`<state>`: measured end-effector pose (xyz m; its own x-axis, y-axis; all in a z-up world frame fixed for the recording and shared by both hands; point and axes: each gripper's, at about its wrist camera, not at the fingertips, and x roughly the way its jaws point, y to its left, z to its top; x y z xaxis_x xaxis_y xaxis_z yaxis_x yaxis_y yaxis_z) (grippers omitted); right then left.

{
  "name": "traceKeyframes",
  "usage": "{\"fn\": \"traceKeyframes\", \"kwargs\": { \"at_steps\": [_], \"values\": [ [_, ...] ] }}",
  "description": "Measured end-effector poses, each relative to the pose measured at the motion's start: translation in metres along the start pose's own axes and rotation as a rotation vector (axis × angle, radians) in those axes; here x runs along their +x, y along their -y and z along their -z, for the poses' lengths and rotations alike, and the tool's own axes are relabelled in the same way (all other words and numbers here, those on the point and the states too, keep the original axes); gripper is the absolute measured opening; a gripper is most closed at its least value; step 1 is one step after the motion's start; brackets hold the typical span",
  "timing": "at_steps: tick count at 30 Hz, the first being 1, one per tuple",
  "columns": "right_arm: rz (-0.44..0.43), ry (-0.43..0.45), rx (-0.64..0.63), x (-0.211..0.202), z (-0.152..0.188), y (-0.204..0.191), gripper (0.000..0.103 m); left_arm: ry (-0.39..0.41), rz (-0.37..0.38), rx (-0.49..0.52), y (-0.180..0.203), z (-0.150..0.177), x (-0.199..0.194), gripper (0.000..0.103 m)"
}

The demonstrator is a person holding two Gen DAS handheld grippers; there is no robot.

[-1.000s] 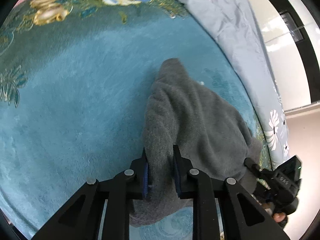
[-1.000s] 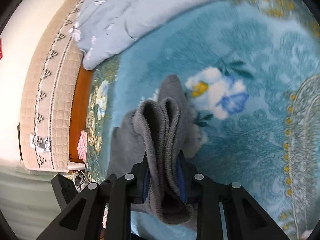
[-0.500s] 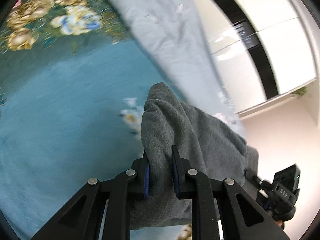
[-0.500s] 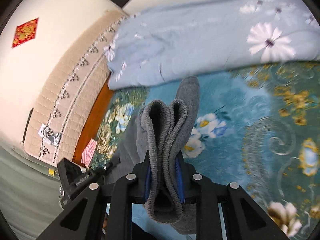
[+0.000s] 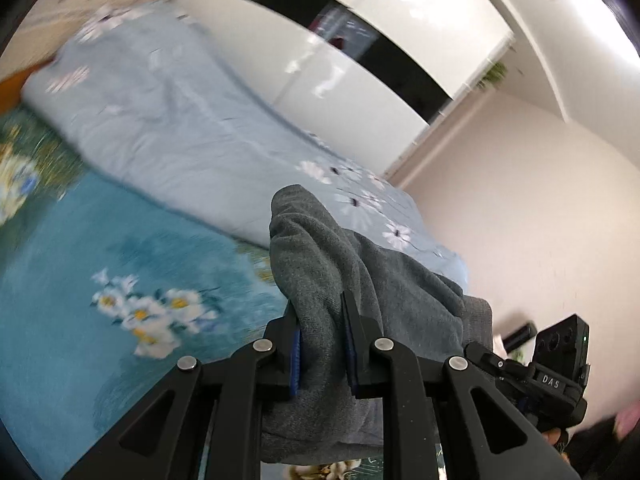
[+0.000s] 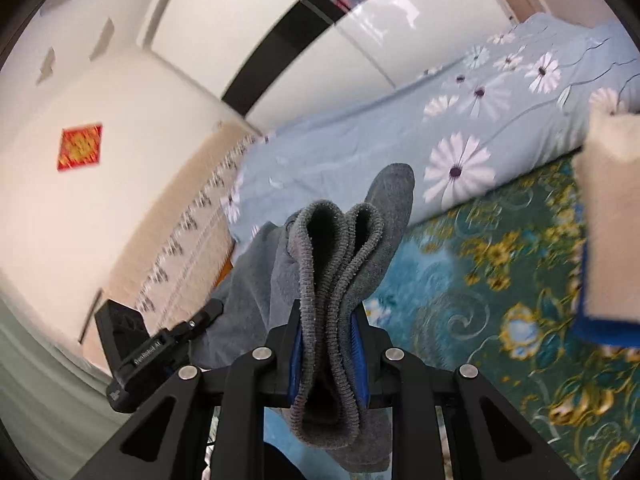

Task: Fold clothes
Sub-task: 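Lift the bundle with both grippers and carry it toward the clothes stack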

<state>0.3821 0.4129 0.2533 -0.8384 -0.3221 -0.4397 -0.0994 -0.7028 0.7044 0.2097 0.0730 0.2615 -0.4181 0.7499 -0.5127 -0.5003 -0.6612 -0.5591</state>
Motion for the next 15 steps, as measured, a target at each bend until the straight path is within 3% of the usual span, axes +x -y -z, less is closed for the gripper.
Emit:
{"fn": "traceKeyframes", "kwargs": {
  "at_steps": [9, 15],
  "values": [
    [-0.025, 0.187, 0.057, -0.1, -0.043, 0.051, 0.022, -0.125, 0.061, 0.262, 0.102, -0.022, 0.061, 0.018],
    [0.037, 0.3, 0.089, -0.168, -0.065, 0.092, 0.023, -0.193, 0.132, 0.39, 0.188, -0.025, 0.112, 0.018]
  ]
}}
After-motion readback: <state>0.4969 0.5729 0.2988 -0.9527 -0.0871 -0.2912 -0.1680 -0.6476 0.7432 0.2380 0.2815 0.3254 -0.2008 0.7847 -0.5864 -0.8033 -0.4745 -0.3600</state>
